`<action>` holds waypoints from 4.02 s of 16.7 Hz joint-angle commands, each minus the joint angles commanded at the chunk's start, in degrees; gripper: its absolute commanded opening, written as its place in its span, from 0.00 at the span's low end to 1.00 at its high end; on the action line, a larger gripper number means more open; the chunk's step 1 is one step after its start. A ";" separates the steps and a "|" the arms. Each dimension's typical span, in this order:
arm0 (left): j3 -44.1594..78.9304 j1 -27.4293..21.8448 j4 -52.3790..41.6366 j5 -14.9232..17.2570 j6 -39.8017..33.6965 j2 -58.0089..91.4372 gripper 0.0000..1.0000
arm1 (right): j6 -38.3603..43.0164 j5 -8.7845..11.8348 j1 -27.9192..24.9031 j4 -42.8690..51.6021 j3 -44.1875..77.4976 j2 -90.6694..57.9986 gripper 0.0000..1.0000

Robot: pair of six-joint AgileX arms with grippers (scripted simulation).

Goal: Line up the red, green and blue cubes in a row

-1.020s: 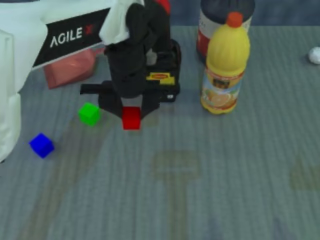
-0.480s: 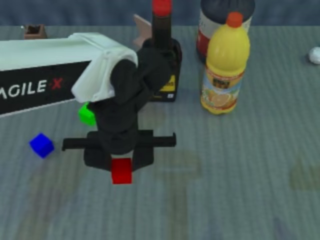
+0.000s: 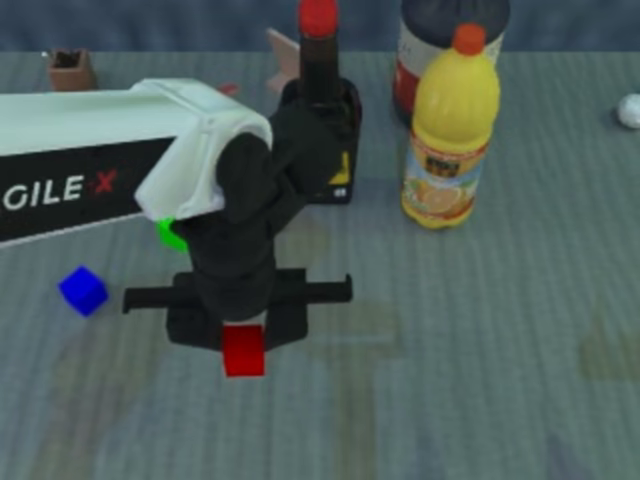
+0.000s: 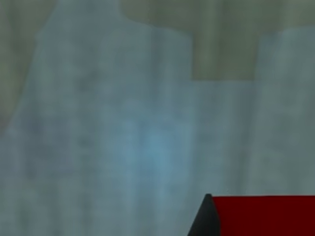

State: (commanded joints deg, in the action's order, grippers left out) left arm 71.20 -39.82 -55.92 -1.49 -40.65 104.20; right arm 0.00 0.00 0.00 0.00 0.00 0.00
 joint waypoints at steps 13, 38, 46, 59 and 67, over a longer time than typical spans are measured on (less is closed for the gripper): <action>-8.89 -0.40 14.78 0.02 -0.19 5.63 0.08 | 0.00 0.00 0.00 0.00 0.00 0.00 1.00; -6.27 -0.11 10.48 -0.01 -0.53 3.73 1.00 | 0.00 0.00 0.00 0.00 0.00 0.00 1.00; -0.62 0.41 -0.61 -0.03 -0.72 -1.52 1.00 | 0.00 0.00 0.00 0.00 0.00 0.00 1.00; 23.67 13.21 -8.57 0.89 29.60 17.50 1.00 | 0.00 0.00 0.00 0.00 0.00 0.00 1.00; 42.80 24.85 -13.64 1.72 54.13 30.42 1.00 | 0.00 0.00 0.00 0.00 0.00 0.00 1.00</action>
State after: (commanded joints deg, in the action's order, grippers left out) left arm 114.00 -14.97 -69.56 0.23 13.49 134.63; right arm 0.00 0.00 0.00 0.00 0.00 0.00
